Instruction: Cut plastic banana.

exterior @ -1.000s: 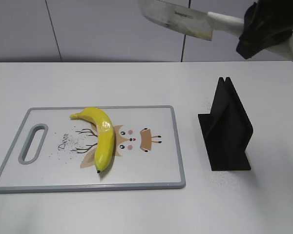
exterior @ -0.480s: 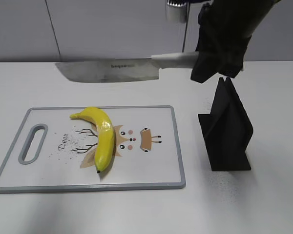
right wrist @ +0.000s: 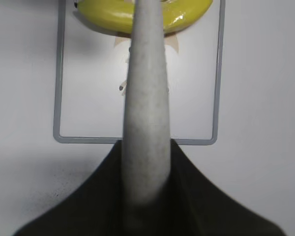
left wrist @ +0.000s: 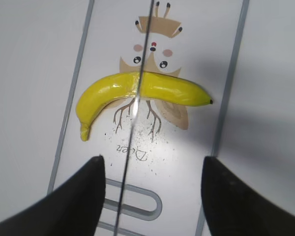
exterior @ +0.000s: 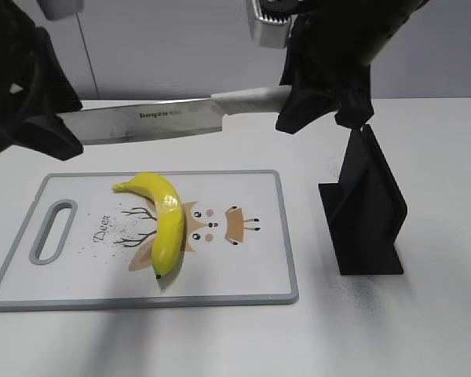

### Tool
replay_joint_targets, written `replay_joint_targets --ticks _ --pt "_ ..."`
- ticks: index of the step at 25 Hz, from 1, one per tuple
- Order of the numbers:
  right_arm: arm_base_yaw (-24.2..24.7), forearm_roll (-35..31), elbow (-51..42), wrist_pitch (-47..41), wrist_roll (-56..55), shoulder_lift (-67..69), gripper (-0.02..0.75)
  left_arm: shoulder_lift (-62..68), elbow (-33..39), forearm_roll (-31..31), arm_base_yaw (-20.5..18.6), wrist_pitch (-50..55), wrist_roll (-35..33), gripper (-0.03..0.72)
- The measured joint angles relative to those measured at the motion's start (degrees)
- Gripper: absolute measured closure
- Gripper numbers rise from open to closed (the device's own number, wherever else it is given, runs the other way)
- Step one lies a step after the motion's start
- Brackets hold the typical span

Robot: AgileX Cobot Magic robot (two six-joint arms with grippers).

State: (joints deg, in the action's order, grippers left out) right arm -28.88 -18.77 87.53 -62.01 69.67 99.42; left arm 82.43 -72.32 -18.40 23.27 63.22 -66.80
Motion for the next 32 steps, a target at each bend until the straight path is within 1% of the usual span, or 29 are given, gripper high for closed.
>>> replay_joint_targets --ticks 2,3,4,5,7,8,9,10,12,19,24,28,32 --pt "0.0 -0.6 0.0 0.9 0.3 0.0 0.578 1.8 0.0 0.7 0.0 -1.2 0.0 0.111" --pt "0.0 -0.8 0.0 1.4 0.3 0.0 0.578 2.3 0.0 1.0 0.0 -2.1 -0.1 0.134" --pt "0.0 -0.9 0.0 2.0 0.3 0.0 0.578 2.8 0.0 1.3 0.0 -2.9 -0.1 0.186" --pt "0.0 -0.9 0.0 2.6 0.3 0.2 0.578 2.9 0.0 1.5 0.0 -3.9 -0.1 0.27" --pt "0.0 -1.1 0.1 3.3 0.4 0.9 0.578 2.9 0.0 1.8 0.0 -5.8 -0.2 0.486" --pt "0.0 -1.1 0.1 3.3 0.4 1.5 0.578 2.9 0.0 1.9 0.0 -6.5 -0.2 0.567" --pt "0.0 -1.2 0.1 3.5 0.4 2.0 0.578 3.0 0.0 2.0 0.0 -7.3 -0.3 0.617" --pt "0.0 -1.3 0.1 3.8 0.4 2.7 0.578 3.2 0.0 2.2 0.0 -7.8 -0.4 0.642" --pt "0.0 -1.2 0.2 4.9 0.6 3.9 0.578 4.2 0.0 3.0 0.0 -8.3 -0.6 0.664" --pt "0.1 -0.6 0.2 7.3 0.8 10.4 0.578 12.8 0.0 4.5 -0.1 -10.1 -0.8 0.672" --pt "0.1 0.4 0.2 12.3 0.8 17.8 0.578 20.9 0.1 6.0 -0.3 -15.9 -0.8 0.673" --pt "0.5 1.3 0.2 15.4 0.8 24.2 0.577 28.4 0.1 4.9 -0.5 -20.5 -1.0 0.673" --pt "0.8 1.9 0.3 15.8 1.1 27.1 0.577 30.9 -0.6 2.7 -0.5 -21.6 -1.9 0.67"
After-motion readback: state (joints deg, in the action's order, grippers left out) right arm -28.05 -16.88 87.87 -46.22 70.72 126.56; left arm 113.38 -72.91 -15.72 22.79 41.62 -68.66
